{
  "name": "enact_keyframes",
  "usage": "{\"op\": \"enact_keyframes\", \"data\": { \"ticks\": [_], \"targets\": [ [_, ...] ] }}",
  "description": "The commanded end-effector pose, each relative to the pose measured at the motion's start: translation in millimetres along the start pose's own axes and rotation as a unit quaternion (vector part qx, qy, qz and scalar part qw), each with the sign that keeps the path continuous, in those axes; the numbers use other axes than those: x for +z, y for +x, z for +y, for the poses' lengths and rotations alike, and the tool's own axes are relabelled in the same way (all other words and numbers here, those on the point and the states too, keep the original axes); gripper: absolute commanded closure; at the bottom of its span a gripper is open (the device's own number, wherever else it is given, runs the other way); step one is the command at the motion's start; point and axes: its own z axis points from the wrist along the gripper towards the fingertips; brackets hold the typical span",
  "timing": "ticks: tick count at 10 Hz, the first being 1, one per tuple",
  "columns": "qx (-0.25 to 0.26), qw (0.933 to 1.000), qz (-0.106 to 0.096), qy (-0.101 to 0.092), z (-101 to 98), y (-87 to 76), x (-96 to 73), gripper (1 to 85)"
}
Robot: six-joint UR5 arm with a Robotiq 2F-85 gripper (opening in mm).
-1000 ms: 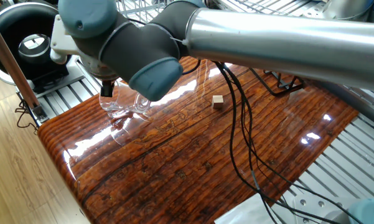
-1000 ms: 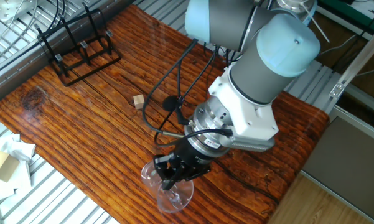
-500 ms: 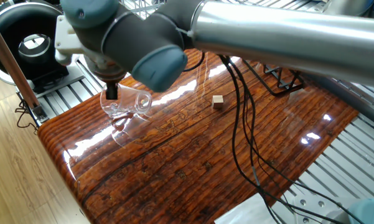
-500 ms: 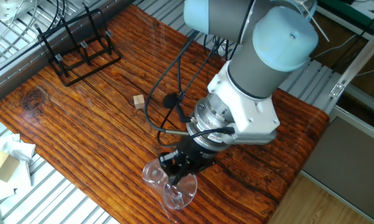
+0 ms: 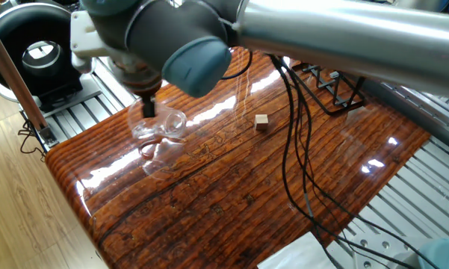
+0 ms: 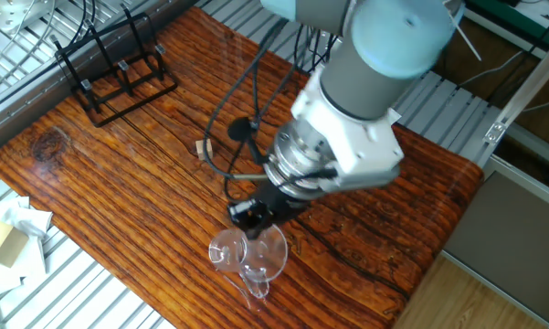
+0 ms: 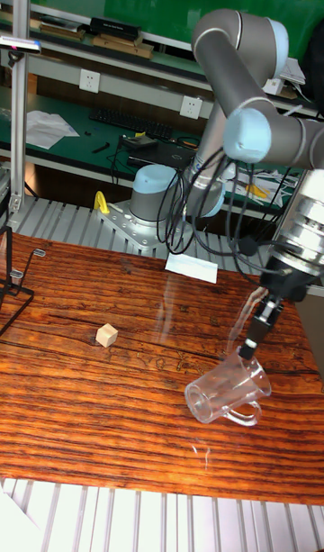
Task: Take the cup off the cup rack
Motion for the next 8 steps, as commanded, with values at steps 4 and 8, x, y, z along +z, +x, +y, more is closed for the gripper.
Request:
{"op": "enact_keyframes", "data": {
  "ticks": [4, 8],
  "targets": [
    [-0.040, 0.9963, -0.063, -0.043, -15.3, 36.2, 6.7, 84.3],
    [0.033, 0.9974, -0.040, -0.050, -4.2, -5.2, -22.8, 84.3]
  ]
}}
